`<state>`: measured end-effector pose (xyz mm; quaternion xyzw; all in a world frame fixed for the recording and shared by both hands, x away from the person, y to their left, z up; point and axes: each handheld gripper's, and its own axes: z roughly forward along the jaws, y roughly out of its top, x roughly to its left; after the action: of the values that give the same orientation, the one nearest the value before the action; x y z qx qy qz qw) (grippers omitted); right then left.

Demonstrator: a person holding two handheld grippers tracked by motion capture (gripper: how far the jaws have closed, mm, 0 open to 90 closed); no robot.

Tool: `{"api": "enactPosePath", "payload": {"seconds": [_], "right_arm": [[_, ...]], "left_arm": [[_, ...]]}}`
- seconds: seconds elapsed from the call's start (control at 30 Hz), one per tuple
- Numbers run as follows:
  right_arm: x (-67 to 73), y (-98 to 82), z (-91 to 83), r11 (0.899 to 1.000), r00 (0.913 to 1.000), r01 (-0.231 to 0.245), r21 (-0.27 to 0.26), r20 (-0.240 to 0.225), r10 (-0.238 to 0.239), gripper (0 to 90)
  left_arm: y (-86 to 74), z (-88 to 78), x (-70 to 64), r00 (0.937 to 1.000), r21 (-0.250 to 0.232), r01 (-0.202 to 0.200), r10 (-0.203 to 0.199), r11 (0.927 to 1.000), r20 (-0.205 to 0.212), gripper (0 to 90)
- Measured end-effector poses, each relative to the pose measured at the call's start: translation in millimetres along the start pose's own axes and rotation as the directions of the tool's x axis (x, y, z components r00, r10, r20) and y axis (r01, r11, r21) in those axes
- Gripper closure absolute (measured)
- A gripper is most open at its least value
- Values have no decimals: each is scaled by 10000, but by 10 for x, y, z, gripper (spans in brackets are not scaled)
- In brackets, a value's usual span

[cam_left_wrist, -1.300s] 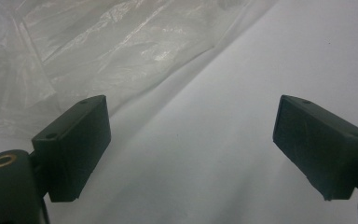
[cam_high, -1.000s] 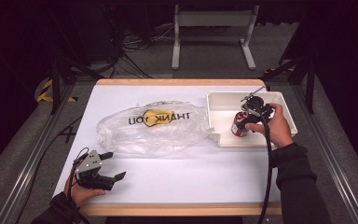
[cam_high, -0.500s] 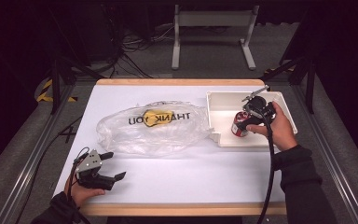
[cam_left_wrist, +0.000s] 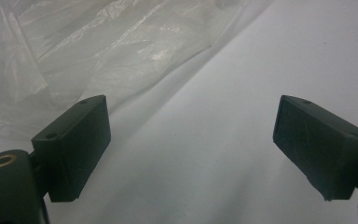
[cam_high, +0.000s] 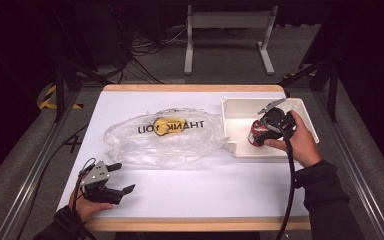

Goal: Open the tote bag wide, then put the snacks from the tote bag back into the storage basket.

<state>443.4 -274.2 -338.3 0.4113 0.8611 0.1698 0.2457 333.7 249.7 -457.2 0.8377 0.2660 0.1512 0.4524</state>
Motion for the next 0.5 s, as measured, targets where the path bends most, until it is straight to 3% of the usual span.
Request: {"api": "enactPosePath", "payload": {"seconds": [0.1,0.33,0.5], "right_arm": [[-14,-30,-34,9996,9990,-217,-206,-384,209,66],[-18,-107,-128,9990,9996,-63,-443,-263,51,65],[34,-209,-100,9997,9994,158,-167,-308,-163,75]], "left_arm": [[1,3,13,10000,12,-2,2,10000,5,120],[2,1,20,9999,27,45,-45,10000,90,120],[2,2,13,10000,11,-43,43,10000,5,121]]}}
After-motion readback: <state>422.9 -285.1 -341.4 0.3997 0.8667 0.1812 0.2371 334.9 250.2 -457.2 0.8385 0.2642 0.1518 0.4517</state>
